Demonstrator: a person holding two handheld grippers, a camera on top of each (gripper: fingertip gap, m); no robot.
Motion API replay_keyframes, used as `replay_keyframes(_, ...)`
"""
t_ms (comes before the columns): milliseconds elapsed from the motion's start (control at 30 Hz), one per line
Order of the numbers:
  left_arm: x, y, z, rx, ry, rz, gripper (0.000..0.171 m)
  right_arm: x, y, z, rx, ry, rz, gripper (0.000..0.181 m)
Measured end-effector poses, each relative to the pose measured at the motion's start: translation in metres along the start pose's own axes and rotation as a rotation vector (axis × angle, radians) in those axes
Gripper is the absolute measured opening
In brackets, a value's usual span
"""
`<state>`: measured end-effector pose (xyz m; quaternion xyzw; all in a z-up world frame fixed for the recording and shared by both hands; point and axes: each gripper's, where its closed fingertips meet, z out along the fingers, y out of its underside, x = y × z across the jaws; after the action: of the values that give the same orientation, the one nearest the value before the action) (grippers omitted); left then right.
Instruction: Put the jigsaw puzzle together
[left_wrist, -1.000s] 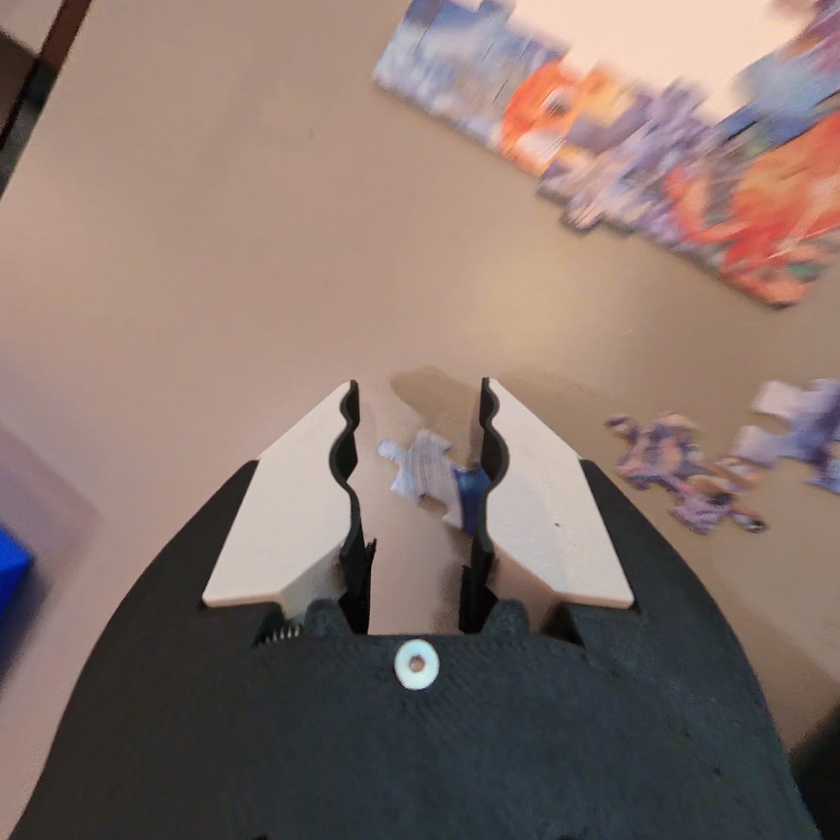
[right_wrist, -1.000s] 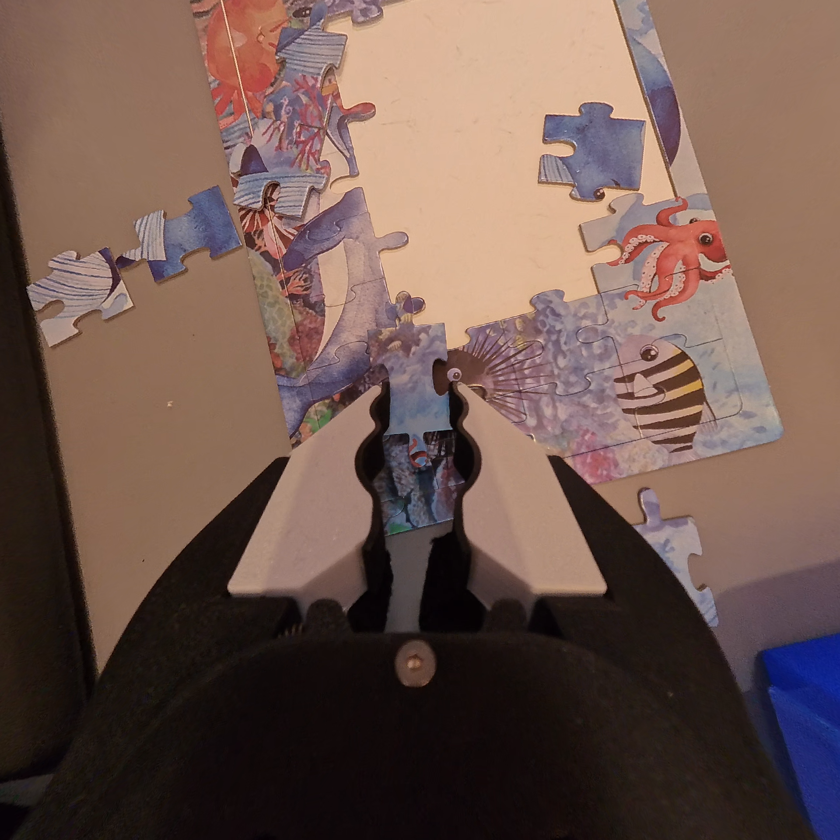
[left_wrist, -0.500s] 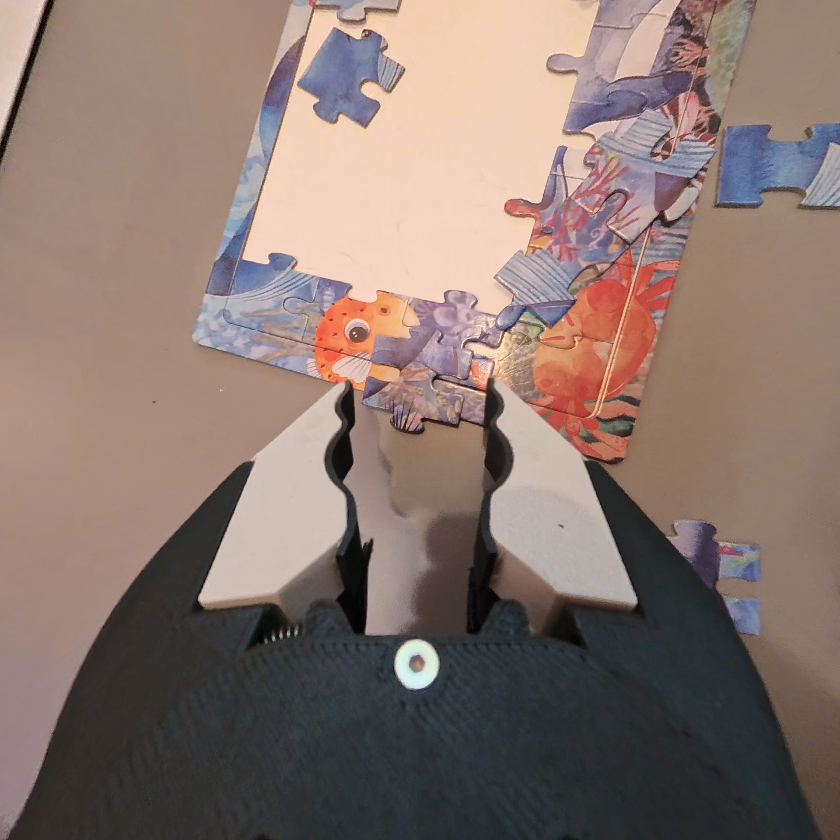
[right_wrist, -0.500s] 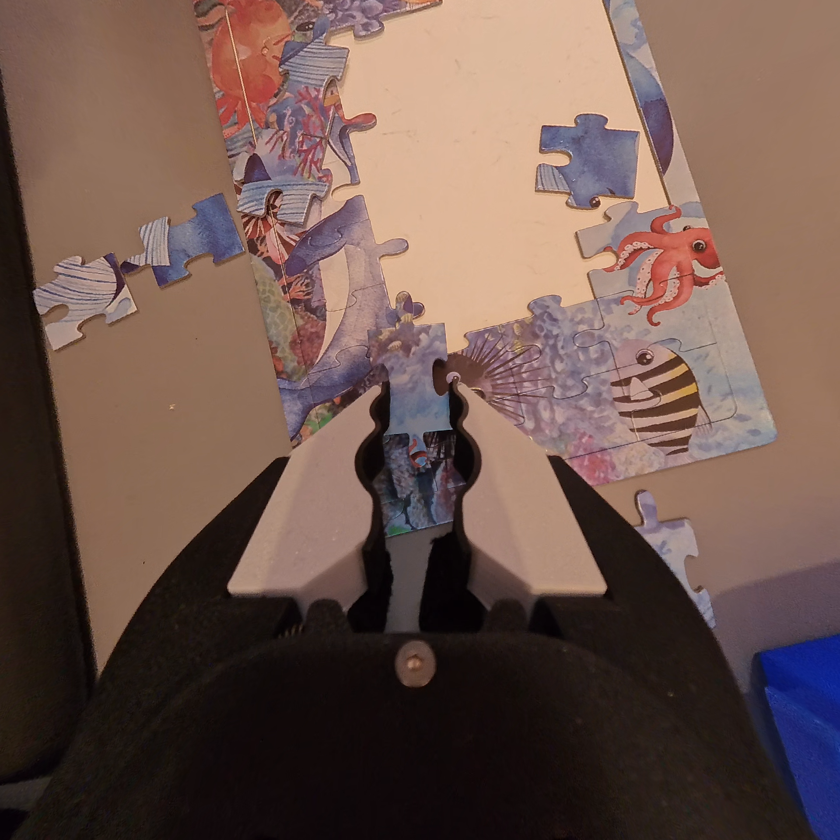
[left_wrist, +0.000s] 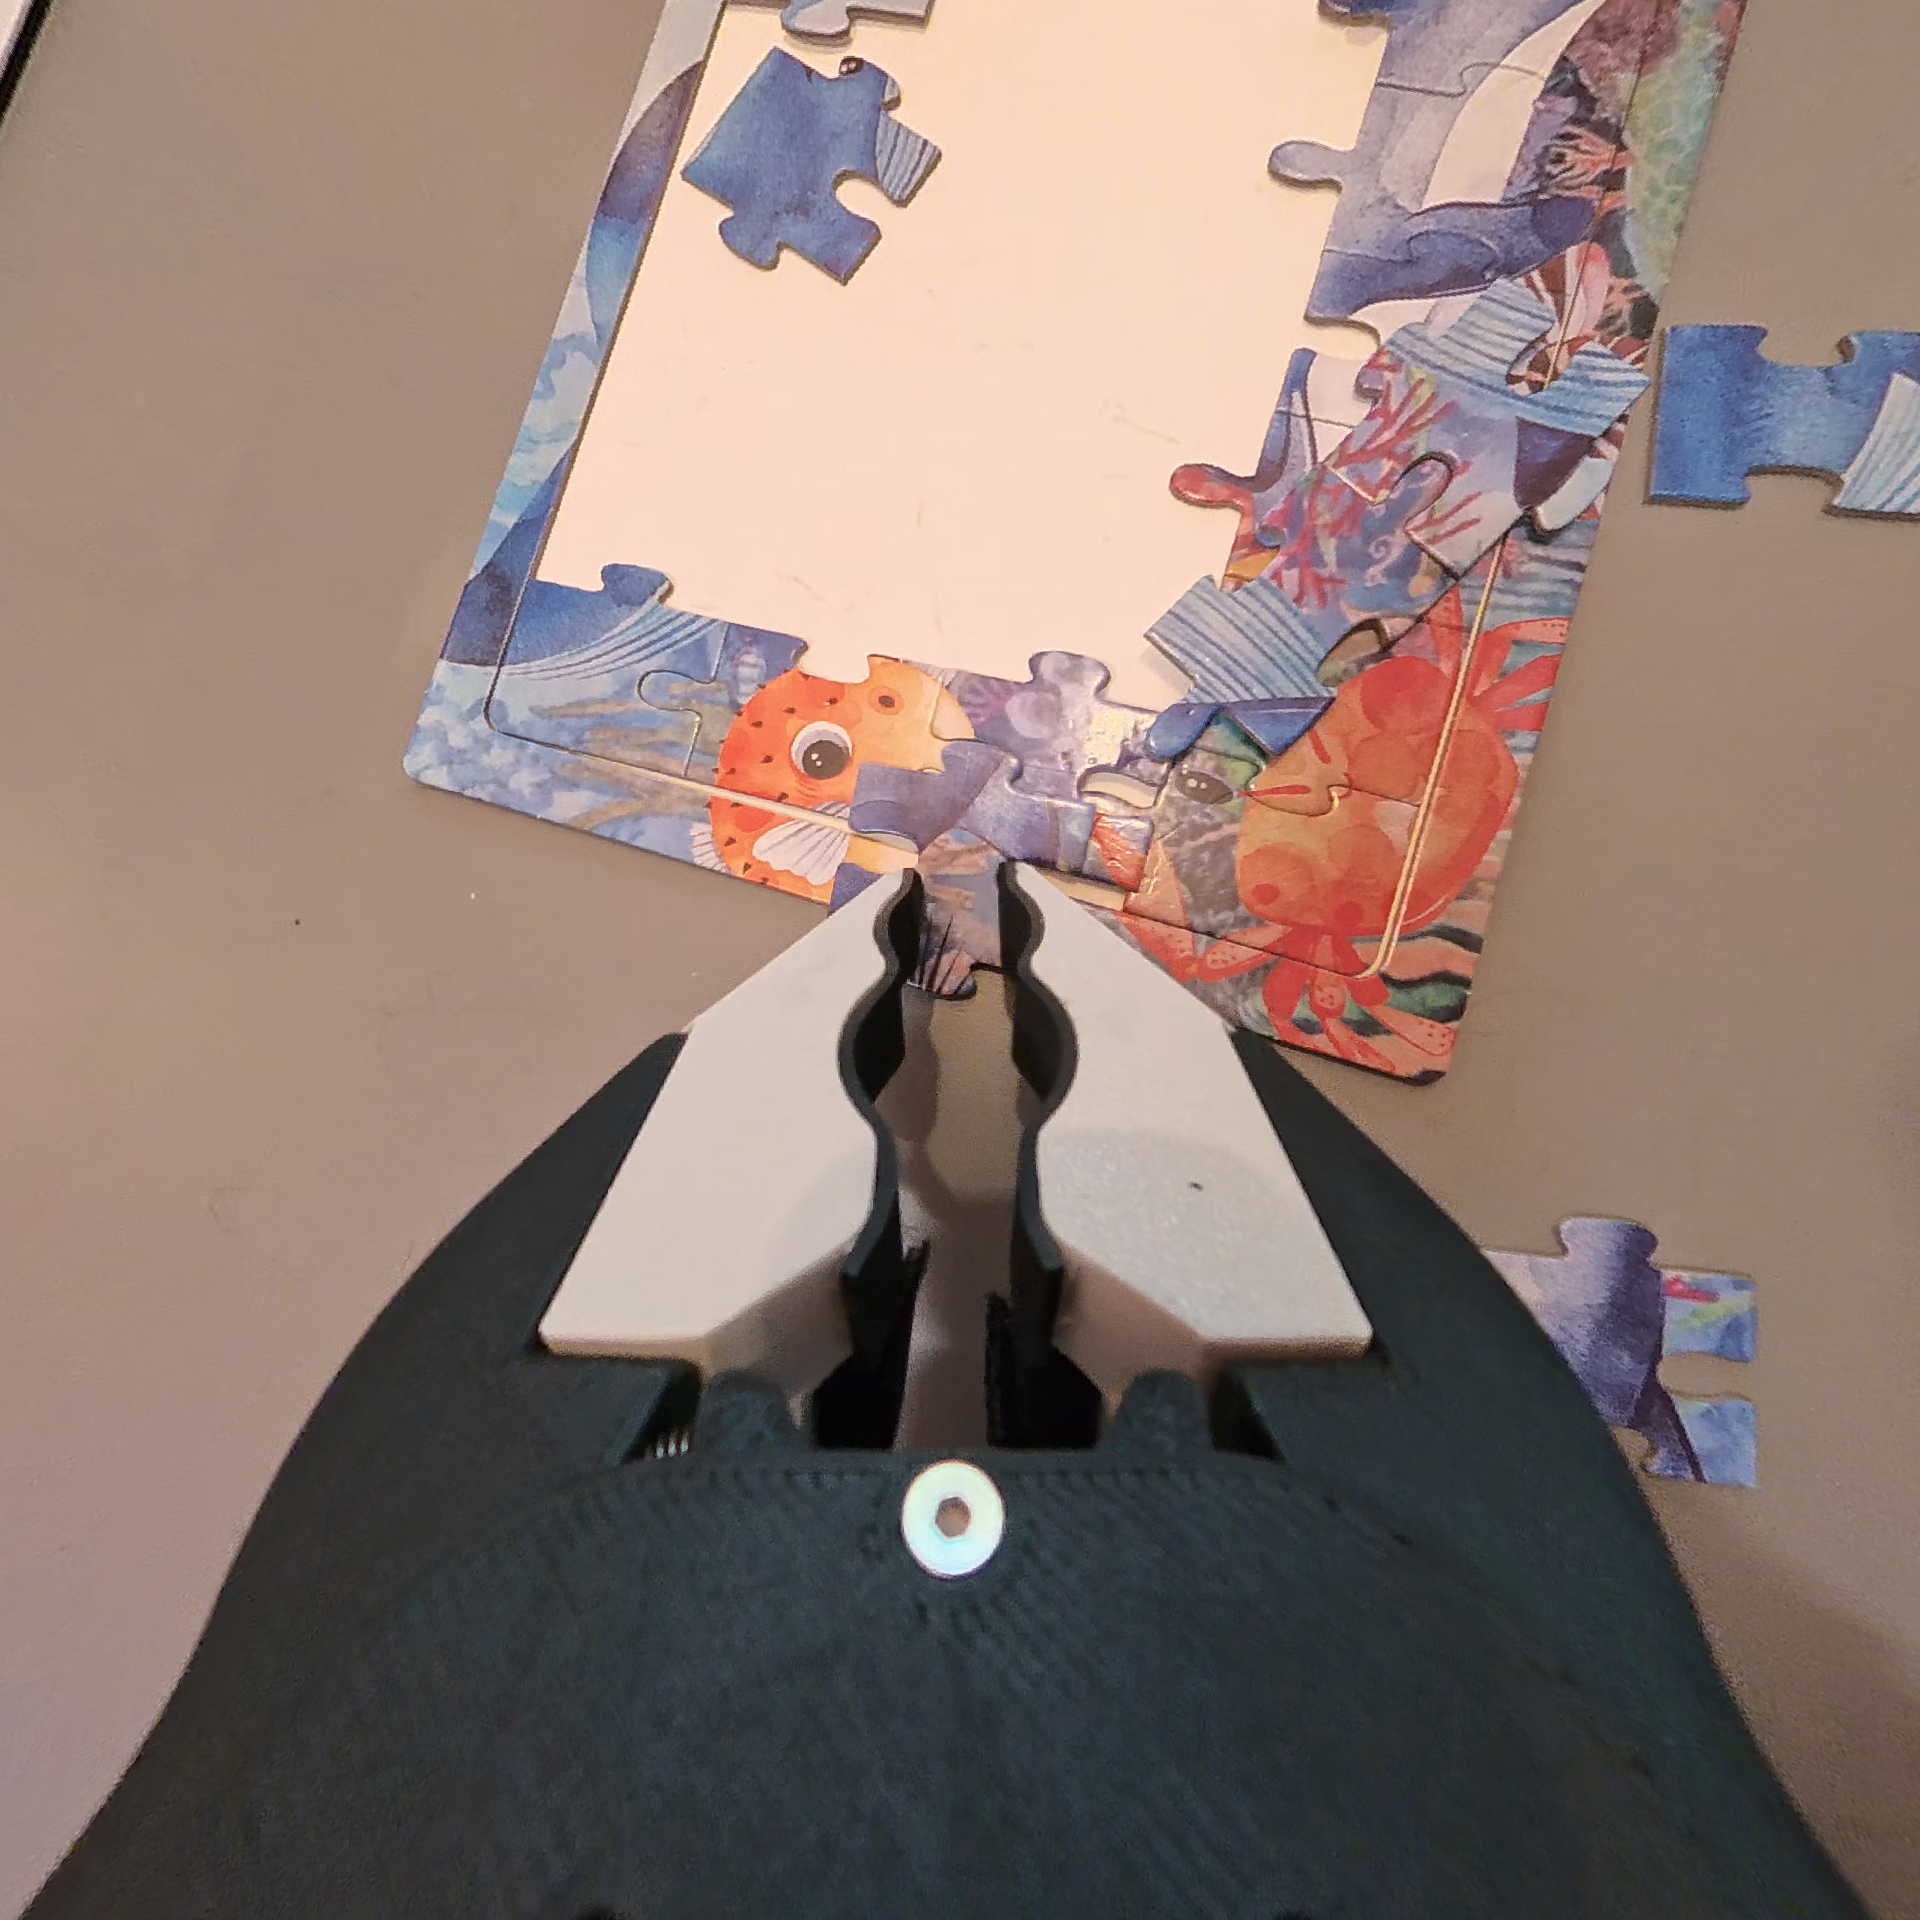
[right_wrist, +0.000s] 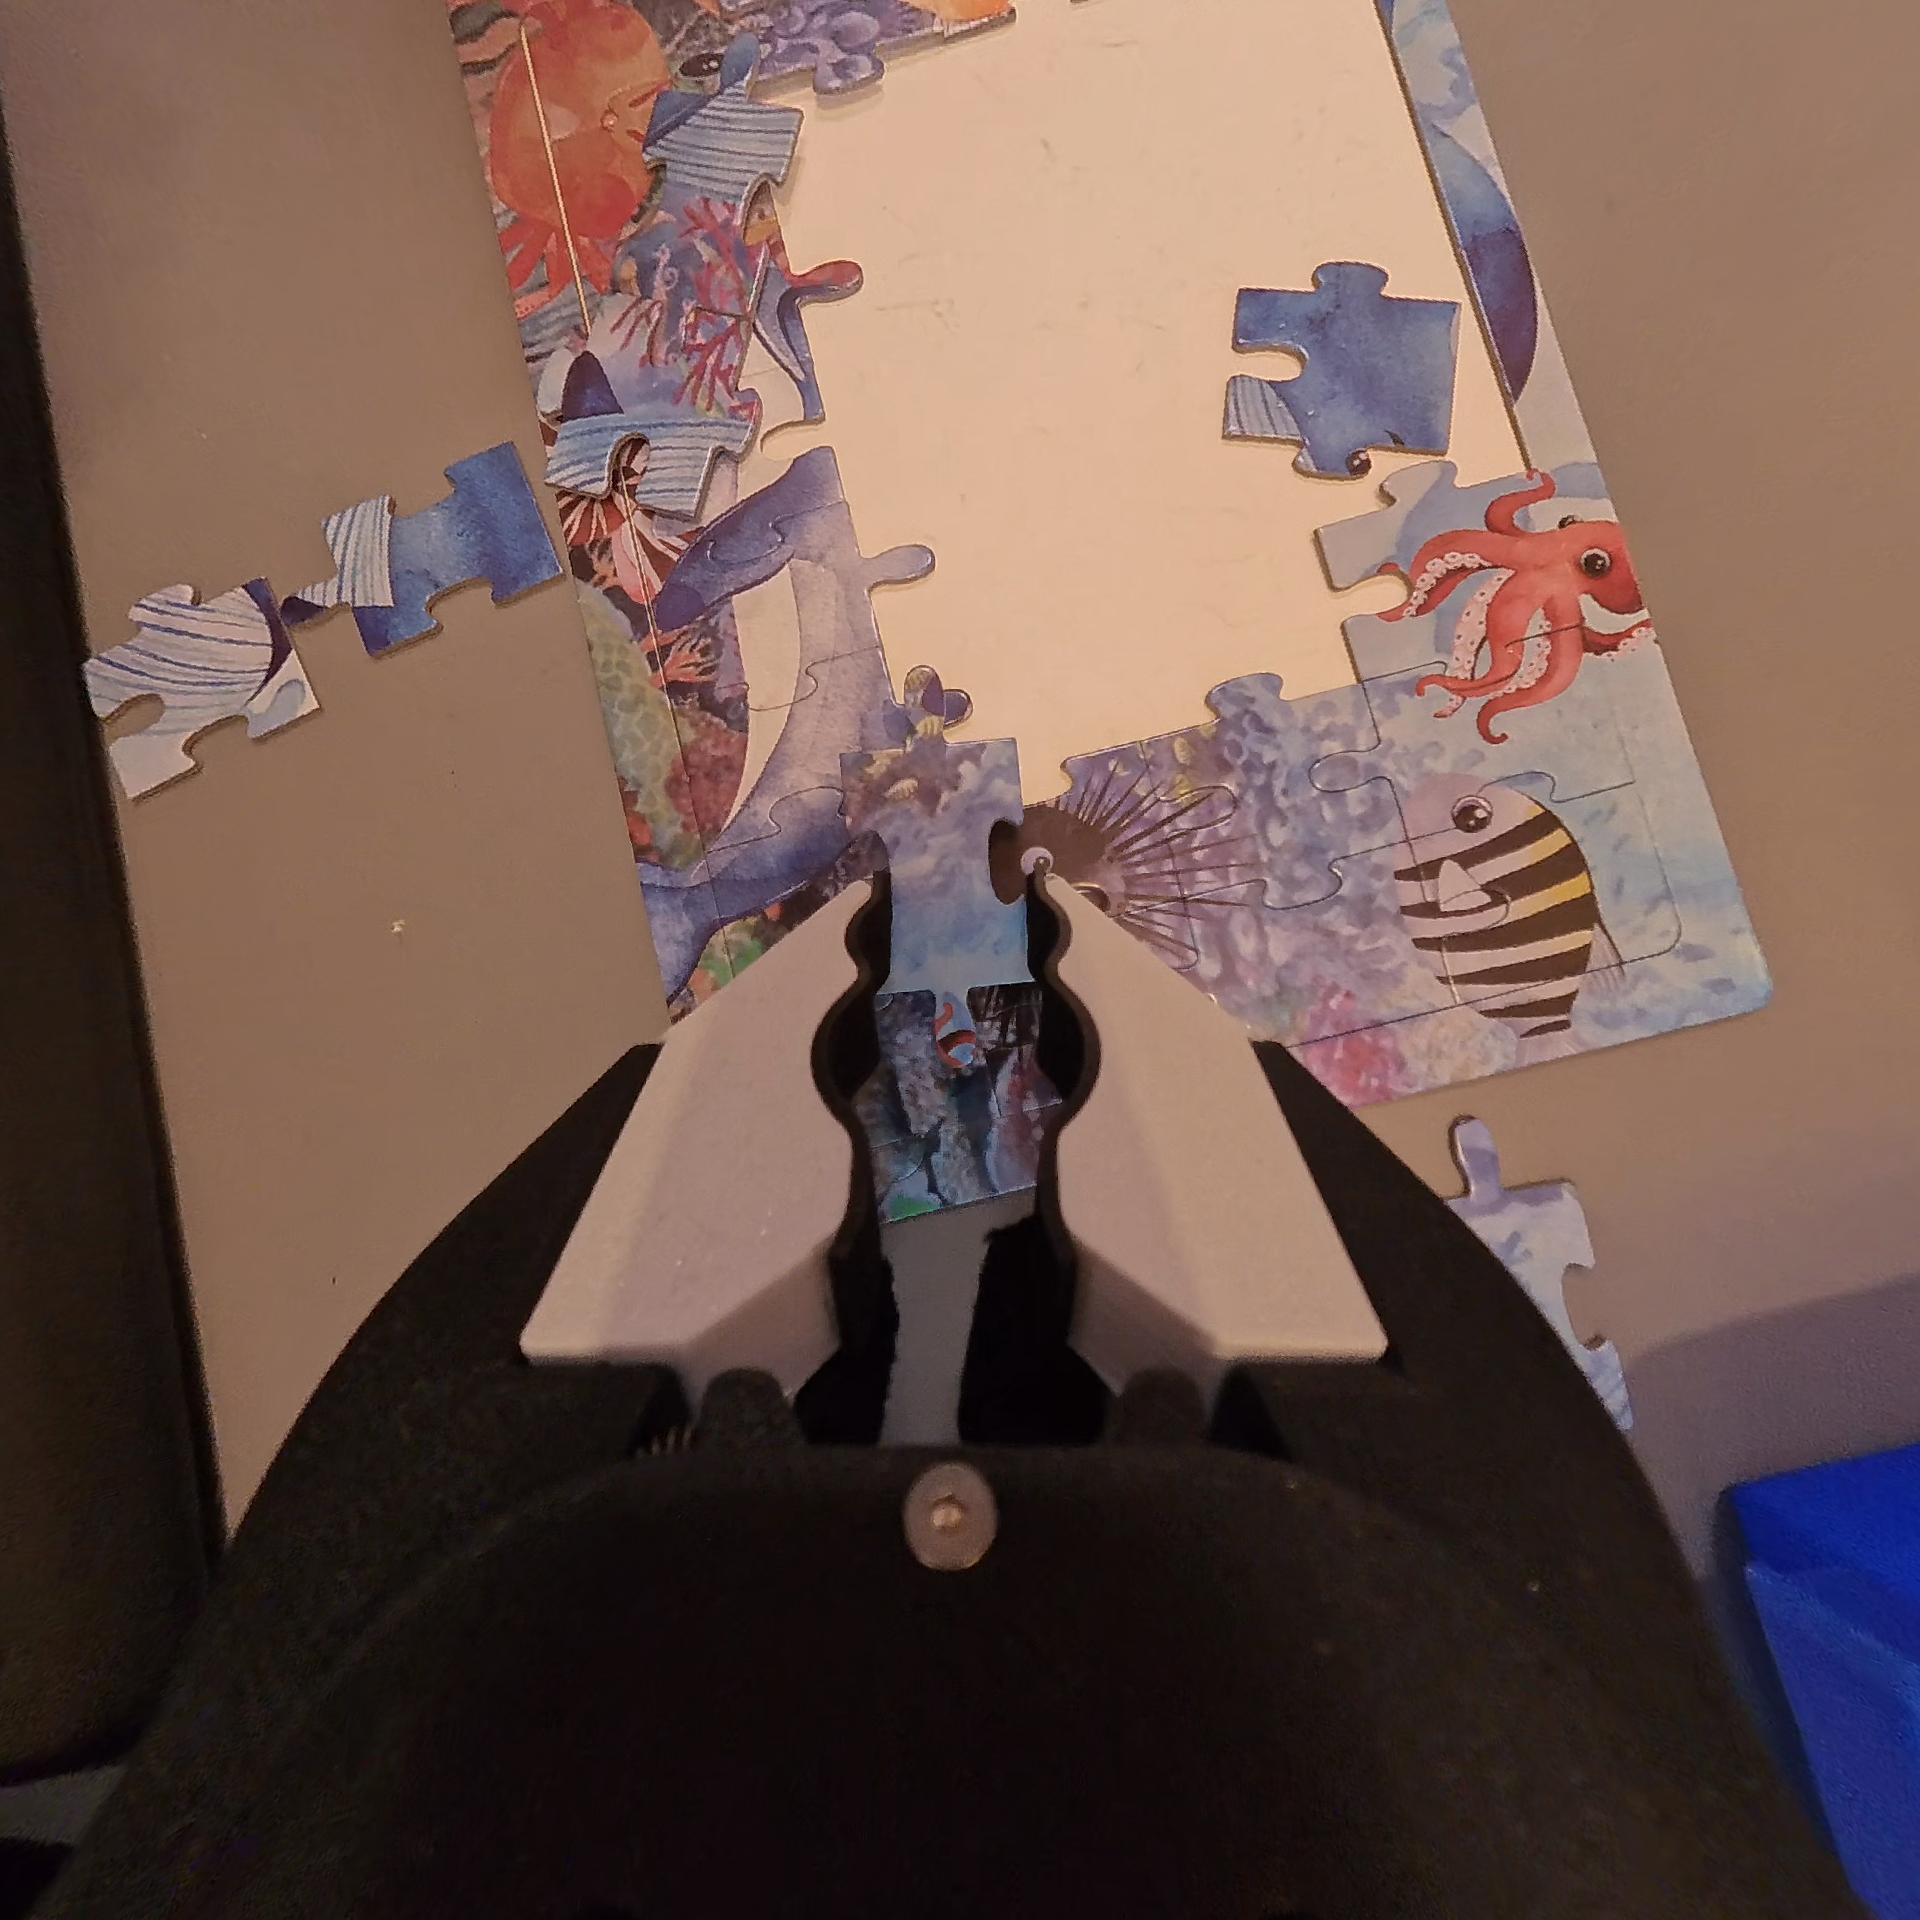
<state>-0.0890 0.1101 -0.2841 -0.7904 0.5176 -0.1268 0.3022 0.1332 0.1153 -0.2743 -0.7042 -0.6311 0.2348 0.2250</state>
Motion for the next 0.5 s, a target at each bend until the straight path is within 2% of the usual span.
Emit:
replay_keyframes(200,-0.001,-0.002,-0.004,0.012,0.002,-0.002,0.015,-0.001,0.000,-0.003,0.007,-0.010,0.004,0.024)
replay_keyframes(233,-0.001,-0.003,-0.007,0.021,0.010,-0.010,0.024,-0.001,0.000,-0.004,0.008,-0.009,0.004,0.024)
replay_keyframes(300,-0.003,0.003,-0.011,-0.006,0.016,-0.029,0.060,-0.001,0.000,-0.005,0.009,-0.009,0.004,0.024)
replay_keyframes(400,0.000,0.012,-0.012,-0.029,0.048,-0.044,0.067,-0.001,-0.001,-0.004,0.010,-0.010,0.004,0.024)
replay_keyframes(500,-0.002,0.014,-0.009,-0.027,0.045,-0.054,0.060,-0.002,-0.001,-0.004,0.009,-0.013,0.000,0.024)
